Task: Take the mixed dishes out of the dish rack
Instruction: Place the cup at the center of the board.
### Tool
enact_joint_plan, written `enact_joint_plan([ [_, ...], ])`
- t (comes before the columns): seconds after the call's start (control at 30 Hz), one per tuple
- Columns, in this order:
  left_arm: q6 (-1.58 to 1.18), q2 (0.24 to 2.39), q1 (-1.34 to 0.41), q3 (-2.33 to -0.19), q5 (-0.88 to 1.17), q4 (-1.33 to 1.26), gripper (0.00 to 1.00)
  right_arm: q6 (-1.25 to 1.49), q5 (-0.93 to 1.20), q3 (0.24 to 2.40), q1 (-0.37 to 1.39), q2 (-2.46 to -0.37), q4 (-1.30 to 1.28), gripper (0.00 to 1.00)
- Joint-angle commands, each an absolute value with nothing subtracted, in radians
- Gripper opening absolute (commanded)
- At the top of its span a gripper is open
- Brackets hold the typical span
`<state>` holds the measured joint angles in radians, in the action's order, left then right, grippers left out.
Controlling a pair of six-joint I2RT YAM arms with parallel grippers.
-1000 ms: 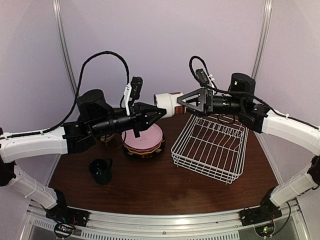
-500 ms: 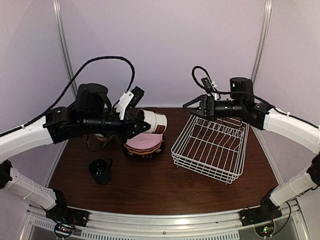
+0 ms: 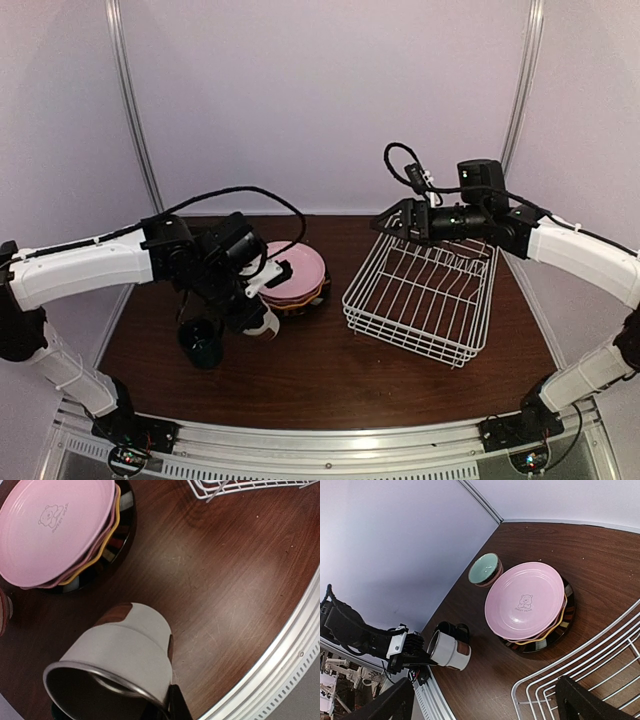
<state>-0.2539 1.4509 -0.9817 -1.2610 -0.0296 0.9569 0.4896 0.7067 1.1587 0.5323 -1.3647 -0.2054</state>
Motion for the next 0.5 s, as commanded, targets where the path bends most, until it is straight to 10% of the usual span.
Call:
enact_joint_plan([
  [0.0,-0.243,1.484,-0.978,-1.233,-0.077,1.029,0.0,0.47,0.681,1.17,0.528,-1.343,-0.224,1.0],
  [0.47,-0.227,1.587,-0.979,-1.213,-0.12,1.026,0.0,0.465,0.683,1.173,0.525,-1.348,-0.234,1.0],
])
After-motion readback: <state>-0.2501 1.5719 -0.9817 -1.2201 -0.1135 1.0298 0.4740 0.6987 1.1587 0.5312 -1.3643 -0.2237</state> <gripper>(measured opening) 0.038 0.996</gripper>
